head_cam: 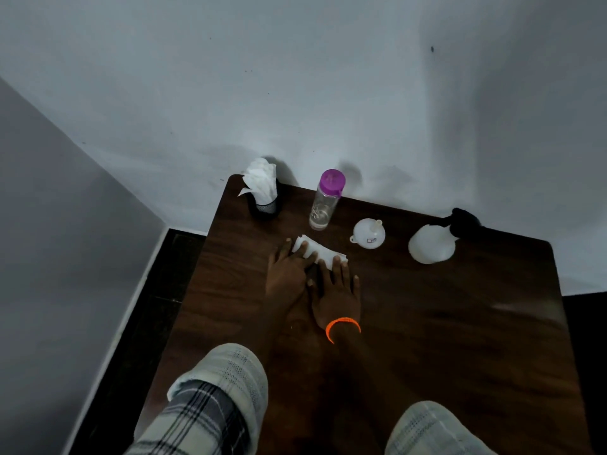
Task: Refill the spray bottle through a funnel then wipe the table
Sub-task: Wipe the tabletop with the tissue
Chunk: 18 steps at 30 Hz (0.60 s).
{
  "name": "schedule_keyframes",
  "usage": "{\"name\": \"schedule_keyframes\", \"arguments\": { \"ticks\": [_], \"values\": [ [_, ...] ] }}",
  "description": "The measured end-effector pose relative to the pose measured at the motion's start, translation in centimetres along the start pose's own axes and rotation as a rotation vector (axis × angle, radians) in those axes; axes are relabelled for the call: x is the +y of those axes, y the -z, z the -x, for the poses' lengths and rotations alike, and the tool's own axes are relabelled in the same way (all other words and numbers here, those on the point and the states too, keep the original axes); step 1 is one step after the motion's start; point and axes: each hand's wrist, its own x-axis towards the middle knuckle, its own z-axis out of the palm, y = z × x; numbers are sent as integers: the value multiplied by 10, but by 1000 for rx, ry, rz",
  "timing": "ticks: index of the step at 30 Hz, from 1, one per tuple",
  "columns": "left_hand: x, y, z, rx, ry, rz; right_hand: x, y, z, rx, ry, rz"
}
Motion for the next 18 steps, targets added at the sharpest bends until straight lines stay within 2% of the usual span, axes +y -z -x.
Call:
{"name": "schedule_keyframes", "arguments": {
  "ticks": [7,13,18],
  "values": [
    [-10,-16,59,-27,-15,-80,-5,-19,55,-16,32,-17],
    [-20,-40,121,-16,46,-51,-13,-32,105,-68,99,-10],
    [-24,-54,172,-88,100,-59,-10,-48,150,-74,174,-12]
  ]
}}
